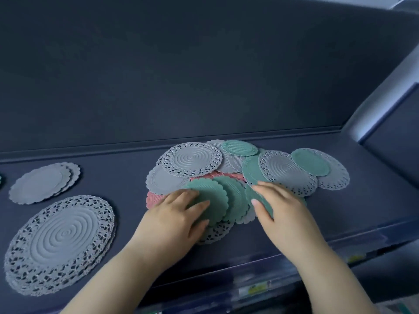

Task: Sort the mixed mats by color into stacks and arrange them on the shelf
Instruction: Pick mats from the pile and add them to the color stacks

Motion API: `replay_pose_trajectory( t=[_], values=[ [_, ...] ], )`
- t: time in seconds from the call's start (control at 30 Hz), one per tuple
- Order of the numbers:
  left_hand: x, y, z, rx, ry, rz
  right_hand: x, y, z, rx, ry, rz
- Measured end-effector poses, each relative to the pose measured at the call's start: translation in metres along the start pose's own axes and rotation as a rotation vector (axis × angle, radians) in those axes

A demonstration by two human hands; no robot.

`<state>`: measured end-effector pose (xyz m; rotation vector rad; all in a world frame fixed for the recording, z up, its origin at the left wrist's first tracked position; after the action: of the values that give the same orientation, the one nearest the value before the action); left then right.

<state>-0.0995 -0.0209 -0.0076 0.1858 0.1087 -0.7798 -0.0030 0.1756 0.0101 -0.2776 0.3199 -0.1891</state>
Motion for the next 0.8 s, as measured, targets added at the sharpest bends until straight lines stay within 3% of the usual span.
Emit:
replay_pose_trajectory(
  t=[0.27,0.4,0.5,0.6,0.7,0.8],
  values=[
    [-0.036,0.043,-0.009,-0.136,-0.231,0.238,-0.041,0.080,0.007,0.008,-0.237,-0.036],
    [-0.044,0.054,-0.007,-0.093,-0.224,0.305,-0.049,0.096,0.006,0.121,-0.223,0.080],
    [-0.041,0.055,-0.003,-0.022,-0.269,0.396,-0.048,0.102,-0.002,0.169,-0.089,0.203],
    [-0.030,0.055,0.004,0.096,-0.097,0.502,-0.048,0.104,0.003,0.142,0.060,0.286],
    [-0.017,0.058,0.003,0.062,0.164,0.458,-0.049,0.106,0.009,0.041,0.119,0.257],
    [-0.012,0.069,0.001,0.028,0.159,0.513,-0.048,0.109,0.003,0.042,-0.005,0.187]
  ],
)
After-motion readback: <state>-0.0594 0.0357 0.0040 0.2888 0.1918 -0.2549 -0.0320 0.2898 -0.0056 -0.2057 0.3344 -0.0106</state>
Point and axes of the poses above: each hand's wrist, its own x-axis away from the middle knuckle, its own z-axis out of the back of the hand, y = z × x, the point moved 2 cm from there along -x, towards the middle knuckle, and after that the axes turned 6 degrees about z, right-handed, at the moved point
